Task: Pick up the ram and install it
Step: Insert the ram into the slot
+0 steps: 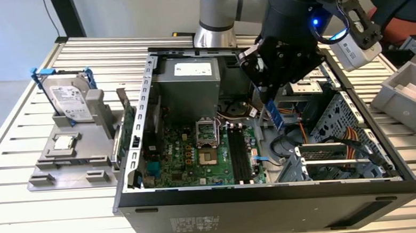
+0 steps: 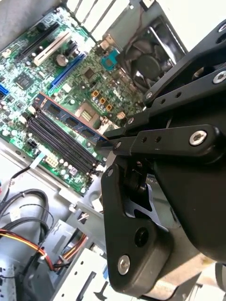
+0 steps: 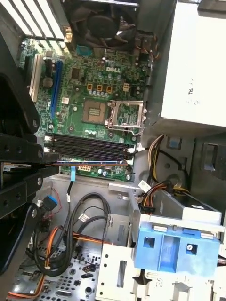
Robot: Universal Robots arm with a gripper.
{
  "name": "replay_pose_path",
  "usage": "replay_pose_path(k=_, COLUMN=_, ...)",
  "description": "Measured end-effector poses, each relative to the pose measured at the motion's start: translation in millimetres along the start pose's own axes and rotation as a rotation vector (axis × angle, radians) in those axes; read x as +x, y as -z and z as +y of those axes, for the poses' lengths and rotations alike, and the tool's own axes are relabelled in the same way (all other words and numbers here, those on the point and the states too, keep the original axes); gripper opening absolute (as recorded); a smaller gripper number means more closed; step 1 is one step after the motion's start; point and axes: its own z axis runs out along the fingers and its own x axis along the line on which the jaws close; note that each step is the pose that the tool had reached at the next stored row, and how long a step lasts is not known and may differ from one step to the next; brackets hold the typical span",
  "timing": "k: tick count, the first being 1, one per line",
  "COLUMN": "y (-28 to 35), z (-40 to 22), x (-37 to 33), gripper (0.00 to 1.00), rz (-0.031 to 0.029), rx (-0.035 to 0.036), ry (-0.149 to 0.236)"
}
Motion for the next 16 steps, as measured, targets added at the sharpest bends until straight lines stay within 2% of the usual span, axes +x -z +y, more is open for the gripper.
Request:
replay_pose_path(k=8, y=-0.5, z=0.0, x=0.0, gripper=0.00, rz=-0.0022, rx=-0.0015, ry=-0.104)
replay_pose_path(k=11, y=-0.5, z=0.0, x=0.0, gripper=0.00, rz=-0.0025, rx=-0.0017, ry=-0.117)
replay_pose_path(k=16, y=-2.4, z=-0.1, x=0.0, gripper=0.00, rz=-0.0026, rx=-0.0019, ry=-0.119)
